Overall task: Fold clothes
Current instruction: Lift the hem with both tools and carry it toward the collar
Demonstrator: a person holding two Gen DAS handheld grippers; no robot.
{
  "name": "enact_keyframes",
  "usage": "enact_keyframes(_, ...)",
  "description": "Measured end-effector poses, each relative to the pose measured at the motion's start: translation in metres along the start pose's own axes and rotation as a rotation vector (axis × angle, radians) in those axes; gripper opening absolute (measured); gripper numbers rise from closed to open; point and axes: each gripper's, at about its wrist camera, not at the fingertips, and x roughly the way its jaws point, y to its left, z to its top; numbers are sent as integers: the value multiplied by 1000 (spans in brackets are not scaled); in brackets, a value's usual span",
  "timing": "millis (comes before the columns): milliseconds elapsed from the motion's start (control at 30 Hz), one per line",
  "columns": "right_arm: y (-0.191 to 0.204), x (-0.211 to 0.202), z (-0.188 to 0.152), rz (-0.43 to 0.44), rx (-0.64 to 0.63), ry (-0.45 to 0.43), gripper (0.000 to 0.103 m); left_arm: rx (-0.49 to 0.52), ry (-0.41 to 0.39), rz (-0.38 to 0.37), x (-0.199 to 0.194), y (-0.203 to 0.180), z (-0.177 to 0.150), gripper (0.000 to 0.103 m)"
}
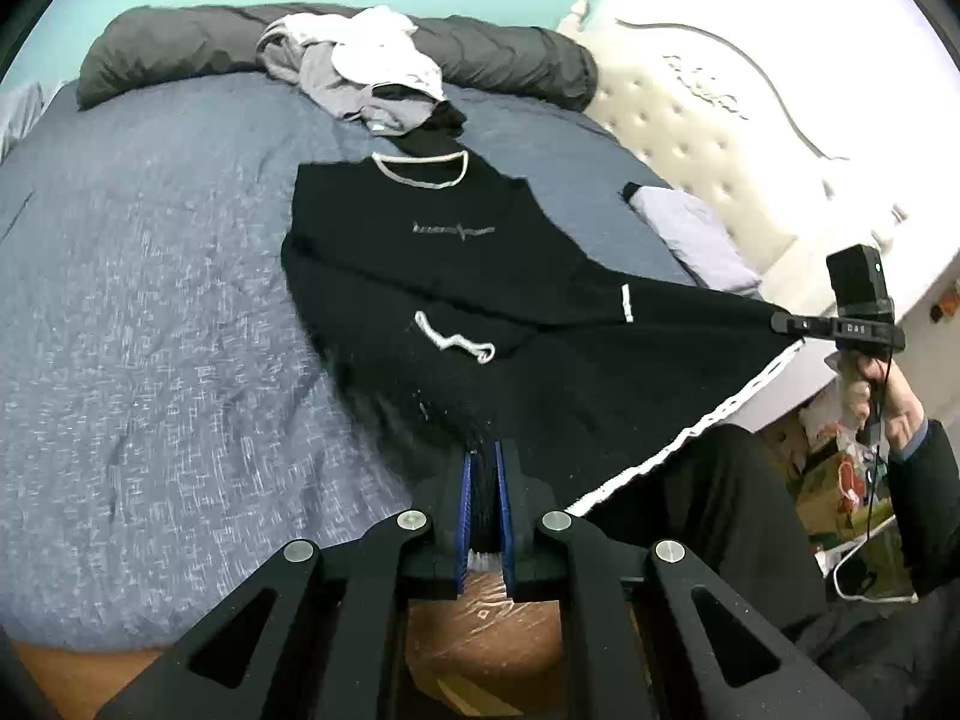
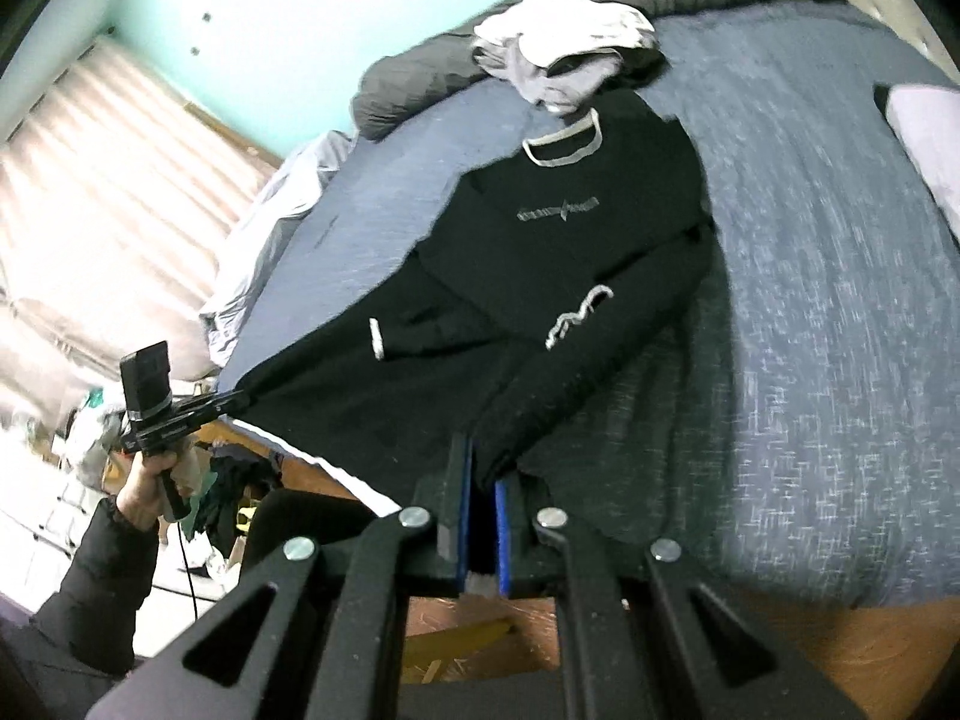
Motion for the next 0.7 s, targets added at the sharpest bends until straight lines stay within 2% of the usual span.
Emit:
enact_keyframes(267,23,-24,-23,28,-54,5,6,36,-14,-20,-30,-20,-15,8)
enact_keyframes(433,29,-31,-32,36,-72,34,6,57,-2,-27,-31,-26,-10,8)
enact_keyframes(700,17,-17,-6,35,-45,29,5,32,-1,-12,-4,-6,21,8)
